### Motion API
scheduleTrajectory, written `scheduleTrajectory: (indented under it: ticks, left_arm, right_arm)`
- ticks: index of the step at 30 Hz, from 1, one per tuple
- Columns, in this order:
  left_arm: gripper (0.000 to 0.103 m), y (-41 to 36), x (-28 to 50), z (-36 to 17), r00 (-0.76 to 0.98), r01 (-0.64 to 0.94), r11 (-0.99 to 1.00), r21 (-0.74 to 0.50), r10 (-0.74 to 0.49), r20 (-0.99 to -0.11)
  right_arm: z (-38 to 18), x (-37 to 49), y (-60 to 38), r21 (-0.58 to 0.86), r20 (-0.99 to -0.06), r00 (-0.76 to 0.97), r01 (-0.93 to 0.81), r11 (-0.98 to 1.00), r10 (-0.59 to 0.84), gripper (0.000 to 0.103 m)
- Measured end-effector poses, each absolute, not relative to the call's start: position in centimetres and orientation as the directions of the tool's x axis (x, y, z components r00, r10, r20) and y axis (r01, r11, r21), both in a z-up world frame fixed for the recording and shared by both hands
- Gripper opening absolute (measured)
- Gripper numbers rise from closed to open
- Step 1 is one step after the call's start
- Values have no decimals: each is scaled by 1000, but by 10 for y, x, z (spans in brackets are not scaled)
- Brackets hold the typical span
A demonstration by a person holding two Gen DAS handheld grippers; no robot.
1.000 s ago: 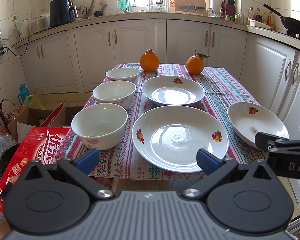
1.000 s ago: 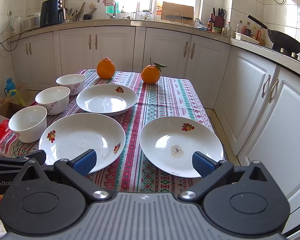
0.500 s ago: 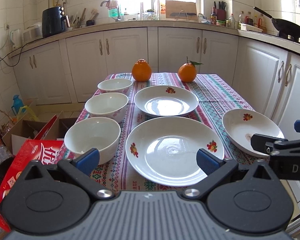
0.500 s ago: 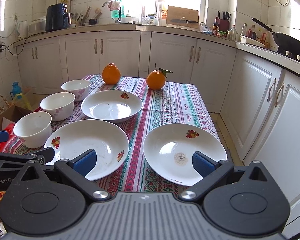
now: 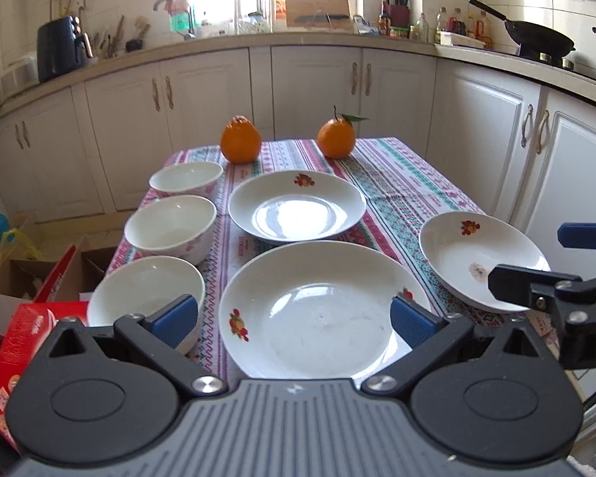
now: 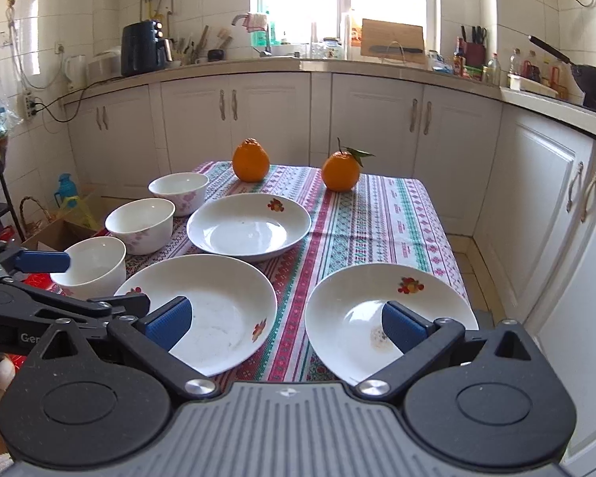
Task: Organize plates and bowls
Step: 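Move the left gripper to the stained deep plate and close on its rim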
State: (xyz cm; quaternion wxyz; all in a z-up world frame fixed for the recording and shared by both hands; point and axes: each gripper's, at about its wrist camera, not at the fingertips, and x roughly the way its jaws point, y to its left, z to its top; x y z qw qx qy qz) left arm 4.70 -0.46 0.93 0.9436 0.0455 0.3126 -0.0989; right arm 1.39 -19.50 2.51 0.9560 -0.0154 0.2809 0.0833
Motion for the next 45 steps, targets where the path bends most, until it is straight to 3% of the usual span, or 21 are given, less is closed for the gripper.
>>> scheduleTrajectory:
  ticks: [10, 18, 23, 36, 45]
  left_arm:
    - [102, -12, 71, 7, 771, 240, 970, 37, -167, -615]
    - [102, -29, 89, 12, 763, 322, 947, 12, -252, -595]
    - [102, -49, 109, 8, 706, 378, 926, -9, -295, -644]
    - [102, -117, 145, -1, 567, 557, 830, 17, -365, -739]
    - [102, -155, 172, -19, 455, 628, 778, 6, -361, -814]
  right_arm:
    - [12, 31, -244, 79, -562, 812, -140, 987, 160, 103]
    - [-12, 30, -280, -18, -574, 814, -123, 992, 91, 103]
    - [-28, 27, -291, -71, -597, 798, -156, 985, 84, 103]
    - [-66, 35, -321, -15, -678, 716, -241, 970, 167, 103]
    - [-78, 46, -327, -12, -677, 700, -317, 948, 226, 103]
